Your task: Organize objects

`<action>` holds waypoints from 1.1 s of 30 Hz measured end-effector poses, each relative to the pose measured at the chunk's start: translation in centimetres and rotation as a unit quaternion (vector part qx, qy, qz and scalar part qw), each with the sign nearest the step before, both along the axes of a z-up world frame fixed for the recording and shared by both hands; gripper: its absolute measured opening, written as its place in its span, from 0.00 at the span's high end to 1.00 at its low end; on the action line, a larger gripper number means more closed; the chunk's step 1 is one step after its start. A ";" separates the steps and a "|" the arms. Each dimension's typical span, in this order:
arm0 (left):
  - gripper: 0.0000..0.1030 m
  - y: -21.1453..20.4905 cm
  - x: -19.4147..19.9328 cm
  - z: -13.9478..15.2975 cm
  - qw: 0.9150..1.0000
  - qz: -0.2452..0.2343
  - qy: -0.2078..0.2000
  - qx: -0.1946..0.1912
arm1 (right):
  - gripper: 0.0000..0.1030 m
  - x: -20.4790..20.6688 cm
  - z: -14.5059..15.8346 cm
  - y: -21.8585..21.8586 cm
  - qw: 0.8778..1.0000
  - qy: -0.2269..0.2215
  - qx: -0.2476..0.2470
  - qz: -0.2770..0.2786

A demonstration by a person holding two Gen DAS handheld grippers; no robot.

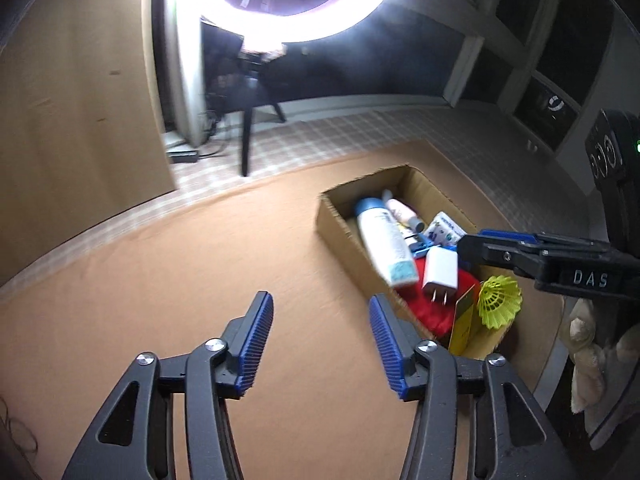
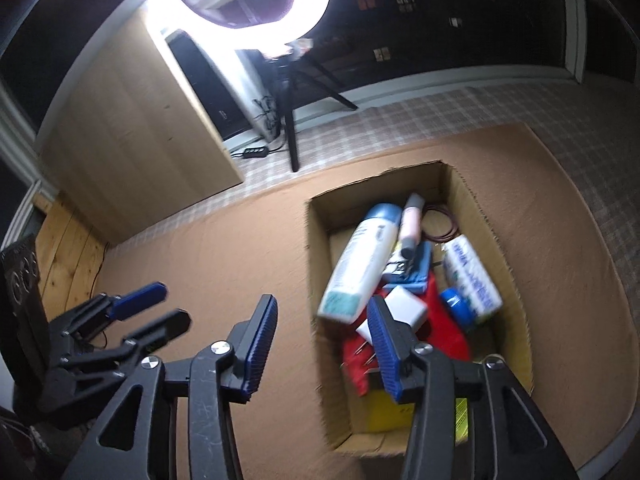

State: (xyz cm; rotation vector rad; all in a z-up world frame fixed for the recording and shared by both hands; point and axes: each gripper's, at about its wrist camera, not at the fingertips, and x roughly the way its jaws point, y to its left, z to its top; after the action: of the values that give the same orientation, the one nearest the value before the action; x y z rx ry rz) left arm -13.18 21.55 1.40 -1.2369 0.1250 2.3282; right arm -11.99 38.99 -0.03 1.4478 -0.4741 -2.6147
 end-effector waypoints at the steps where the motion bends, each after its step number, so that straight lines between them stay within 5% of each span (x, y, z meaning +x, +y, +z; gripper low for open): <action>1: 0.43 -0.7 0.6 0.3 1.000 0.007 0.005 -0.001 | 0.55 0.5 0.2 -0.7 1.000 0.004 0.006 0.003; 12: 0.26 -10.5 6.8 3.9 0.994 0.088 0.065 -0.016 | 0.47 3.9 1.8 -8.2 0.998 0.037 0.035 0.030; 20: 0.23 -16.1 10.0 4.0 0.989 0.129 0.060 -0.026 | 0.46 5.2 1.8 -12.7 0.998 0.039 0.013 0.048; 33: 0.15 -21.0 13.6 3.4 0.982 0.176 0.060 -0.033 | 0.46 8.1 1.8 -18.0 0.993 0.051 0.071 0.073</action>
State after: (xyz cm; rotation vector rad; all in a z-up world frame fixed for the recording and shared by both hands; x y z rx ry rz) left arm 0.44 0.53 4.84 -1.2321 0.0260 2.7241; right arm -3.87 20.99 1.74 1.3216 -0.1657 -2.6346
